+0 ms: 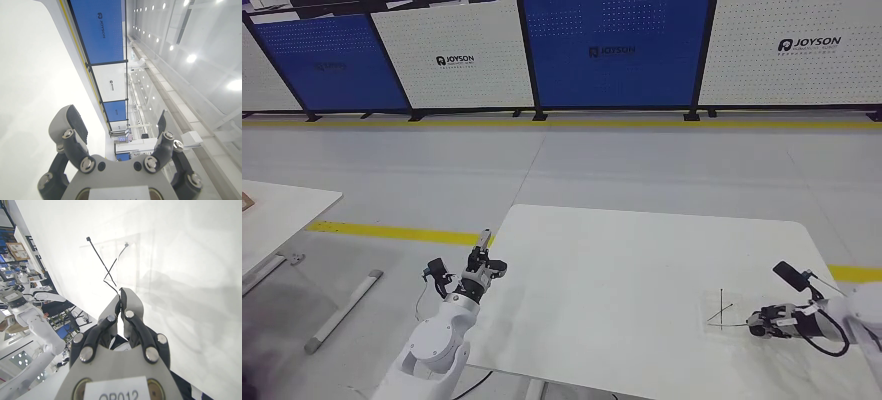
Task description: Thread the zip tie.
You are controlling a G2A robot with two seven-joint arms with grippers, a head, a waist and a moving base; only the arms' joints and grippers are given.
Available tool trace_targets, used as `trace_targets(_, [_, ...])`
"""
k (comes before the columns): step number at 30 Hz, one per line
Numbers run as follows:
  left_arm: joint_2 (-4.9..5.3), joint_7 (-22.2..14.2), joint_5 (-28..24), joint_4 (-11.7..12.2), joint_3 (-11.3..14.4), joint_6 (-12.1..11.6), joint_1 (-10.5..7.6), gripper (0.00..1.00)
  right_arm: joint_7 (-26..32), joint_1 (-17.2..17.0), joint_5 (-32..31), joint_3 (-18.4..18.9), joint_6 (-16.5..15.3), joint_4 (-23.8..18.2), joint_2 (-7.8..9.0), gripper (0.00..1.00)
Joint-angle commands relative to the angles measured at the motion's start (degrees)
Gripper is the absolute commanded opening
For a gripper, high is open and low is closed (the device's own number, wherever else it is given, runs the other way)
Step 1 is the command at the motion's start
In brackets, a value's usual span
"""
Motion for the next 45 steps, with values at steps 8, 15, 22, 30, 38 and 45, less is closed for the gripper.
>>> trace_targets(8, [0.00,0.00,0.00,0.00,0.00,0.00,0.00,1.00,-0.02,-0.34,0.01,0.86,-0.05,-0.95,0.45,0.00])
trace_targets(15, [0.00,0.00,0.00,0.00,0.00,0.00,0.00,1.00,-0.87,-3.29,3.80,5.48,-3.45,-2.53,1.48,0.00])
trace_targets(22, [0.00,0.00,0.00,0.00,0.00,0.00,0.00,1.00,0.42,-6.20,8.19,9.47,-7.11,-3.44,2.32,0.00])
trace_targets(30, [0.00,0.00,0.00,0.00,0.00,0.00,0.00,1.00,0.42,-6.20,8.19,9.47,-7.11,-3.44,2.32,0.00])
trace_targets(38, [0.00,0.00,0.00,0.00,0.00,0.00,0.00,1.00,-2.59,-6.94,9.55,10.04,-8.46,-4.14,2.24,0.00])
trace_targets(45, [0.00,0.00,0.00,0.00,0.00,0.00,0.00,1.00,-6.06,-11.39,13.50,13.08,-15.14,-13.16,2.63,0.00])
